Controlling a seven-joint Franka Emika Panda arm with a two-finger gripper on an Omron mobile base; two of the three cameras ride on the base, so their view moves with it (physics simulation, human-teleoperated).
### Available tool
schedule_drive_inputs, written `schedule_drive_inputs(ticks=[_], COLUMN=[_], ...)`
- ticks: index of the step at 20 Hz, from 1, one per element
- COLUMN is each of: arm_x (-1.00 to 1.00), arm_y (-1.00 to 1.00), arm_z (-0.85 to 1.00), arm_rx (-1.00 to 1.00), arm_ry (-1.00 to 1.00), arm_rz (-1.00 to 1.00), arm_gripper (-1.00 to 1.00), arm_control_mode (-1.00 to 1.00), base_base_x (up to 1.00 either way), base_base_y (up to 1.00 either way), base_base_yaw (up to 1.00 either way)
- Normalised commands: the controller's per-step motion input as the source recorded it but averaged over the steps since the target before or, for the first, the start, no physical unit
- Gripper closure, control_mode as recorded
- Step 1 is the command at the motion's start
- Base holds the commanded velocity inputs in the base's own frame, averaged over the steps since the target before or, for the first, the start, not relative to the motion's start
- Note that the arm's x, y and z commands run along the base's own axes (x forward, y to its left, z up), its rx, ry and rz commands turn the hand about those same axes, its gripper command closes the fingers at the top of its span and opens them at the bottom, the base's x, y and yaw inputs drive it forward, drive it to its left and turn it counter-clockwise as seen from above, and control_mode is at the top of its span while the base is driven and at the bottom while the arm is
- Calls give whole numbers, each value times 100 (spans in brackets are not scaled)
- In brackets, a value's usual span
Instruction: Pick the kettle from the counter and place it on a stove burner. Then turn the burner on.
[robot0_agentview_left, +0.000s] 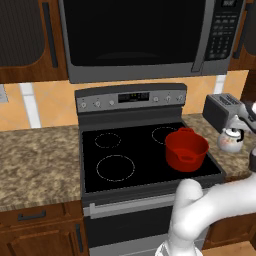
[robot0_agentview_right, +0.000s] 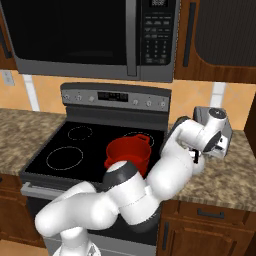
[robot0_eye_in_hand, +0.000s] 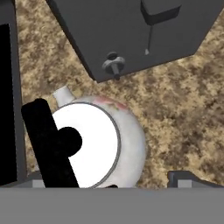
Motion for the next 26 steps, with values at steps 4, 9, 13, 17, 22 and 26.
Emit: schedule_drive_inputs(ticks=[4, 9, 13, 17, 22, 26], arm_x=[4, 0, 0, -26, -76, -91], arm_y=[0, 0, 0, 0, 2, 56], arm_z=[-16, 0, 1, 17, 50, 58], arm_rx=[0, 0, 0, 2, 19, 19], arm_ry=[0, 0, -7, -22, -43, -51], arm_rz=[0, 0, 0, 0, 0, 2], arm_gripper=[100, 100, 100, 100, 100, 100], arm_control_mode=[-100, -100, -100, -100, -100, -100], base_base_x=[0, 0, 0, 0, 0, 0], base_base_y=[0, 0, 0, 0, 0, 0], base_base_yaw=[0, 0, 0, 0, 0, 0])
